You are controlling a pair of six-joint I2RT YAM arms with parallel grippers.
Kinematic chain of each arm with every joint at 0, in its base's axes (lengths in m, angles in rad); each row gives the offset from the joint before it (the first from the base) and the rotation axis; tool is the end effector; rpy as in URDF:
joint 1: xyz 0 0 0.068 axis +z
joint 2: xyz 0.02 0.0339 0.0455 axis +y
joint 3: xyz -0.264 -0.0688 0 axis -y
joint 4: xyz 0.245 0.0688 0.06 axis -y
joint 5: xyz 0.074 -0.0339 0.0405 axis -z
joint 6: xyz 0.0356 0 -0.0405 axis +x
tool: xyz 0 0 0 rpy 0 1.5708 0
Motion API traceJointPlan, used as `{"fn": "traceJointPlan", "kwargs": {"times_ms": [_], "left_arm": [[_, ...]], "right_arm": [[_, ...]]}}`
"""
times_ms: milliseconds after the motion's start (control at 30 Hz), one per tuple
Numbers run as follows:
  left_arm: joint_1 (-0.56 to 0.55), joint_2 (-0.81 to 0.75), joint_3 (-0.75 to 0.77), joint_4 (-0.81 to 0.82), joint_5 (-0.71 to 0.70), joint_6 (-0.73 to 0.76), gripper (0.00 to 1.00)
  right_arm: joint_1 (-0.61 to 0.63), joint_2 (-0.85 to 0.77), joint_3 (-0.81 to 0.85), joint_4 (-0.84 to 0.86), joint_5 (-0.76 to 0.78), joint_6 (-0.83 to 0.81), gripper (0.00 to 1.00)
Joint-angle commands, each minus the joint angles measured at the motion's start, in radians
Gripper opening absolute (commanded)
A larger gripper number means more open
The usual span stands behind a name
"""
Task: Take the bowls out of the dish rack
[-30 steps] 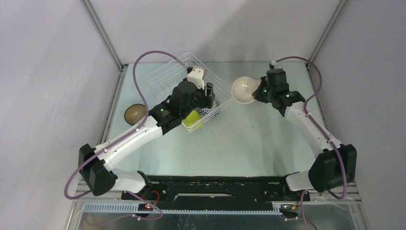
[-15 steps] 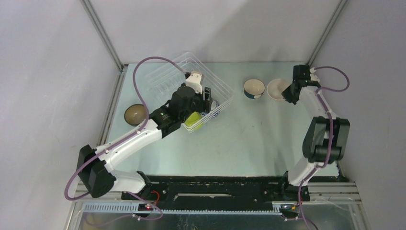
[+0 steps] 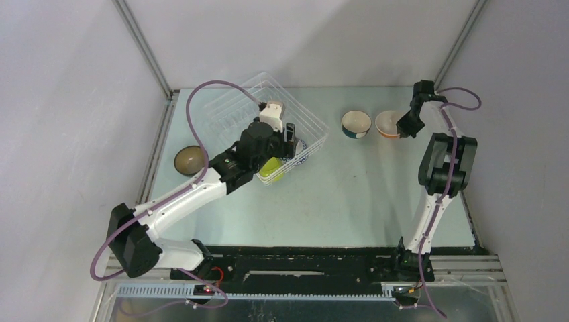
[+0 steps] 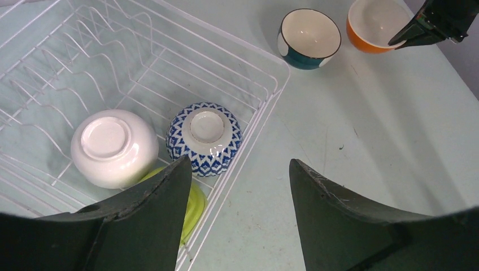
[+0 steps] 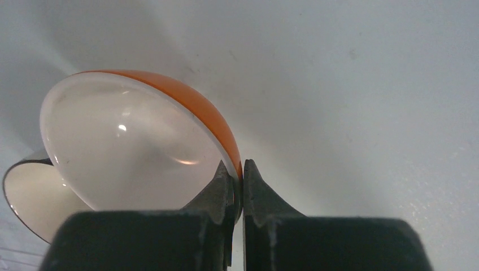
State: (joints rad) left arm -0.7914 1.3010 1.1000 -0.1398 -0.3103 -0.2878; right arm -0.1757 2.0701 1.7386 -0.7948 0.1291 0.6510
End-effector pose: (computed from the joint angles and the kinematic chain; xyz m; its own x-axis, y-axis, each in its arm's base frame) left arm 0.2210 -0.2082 0.3418 -0.3601 -0.0201 -0.9327 0.3889 0.9055 -0.1697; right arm 0.4370 -0.0822 0.2236 -0.5691 0.7114 -0.4125 0.7199 0.6734 0.1681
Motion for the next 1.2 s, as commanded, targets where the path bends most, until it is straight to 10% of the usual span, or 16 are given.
{"fn": "traceJointPlan", "kwargs": {"times_ms": [0,700,1167], "left_arm": [[0.001,-0.039,-0.026,0.029,-0.014,0.005,0.72],[0.001,-0.011,-0.014,0.029,0.027,0.001,0.72],[0.002,0.047,0.048,-0.034,-0.063,0.058,0.75]], "right_arm": [[-0.033,0.026,0.043,0.037,-0.113,-0.055,0.0],[-0.05,0.005,0.003,0.083,-0.109,-0.143,0.46],[0.146,-0.454,-0.342,0.249,-0.05,-0.201,1.0]]}}
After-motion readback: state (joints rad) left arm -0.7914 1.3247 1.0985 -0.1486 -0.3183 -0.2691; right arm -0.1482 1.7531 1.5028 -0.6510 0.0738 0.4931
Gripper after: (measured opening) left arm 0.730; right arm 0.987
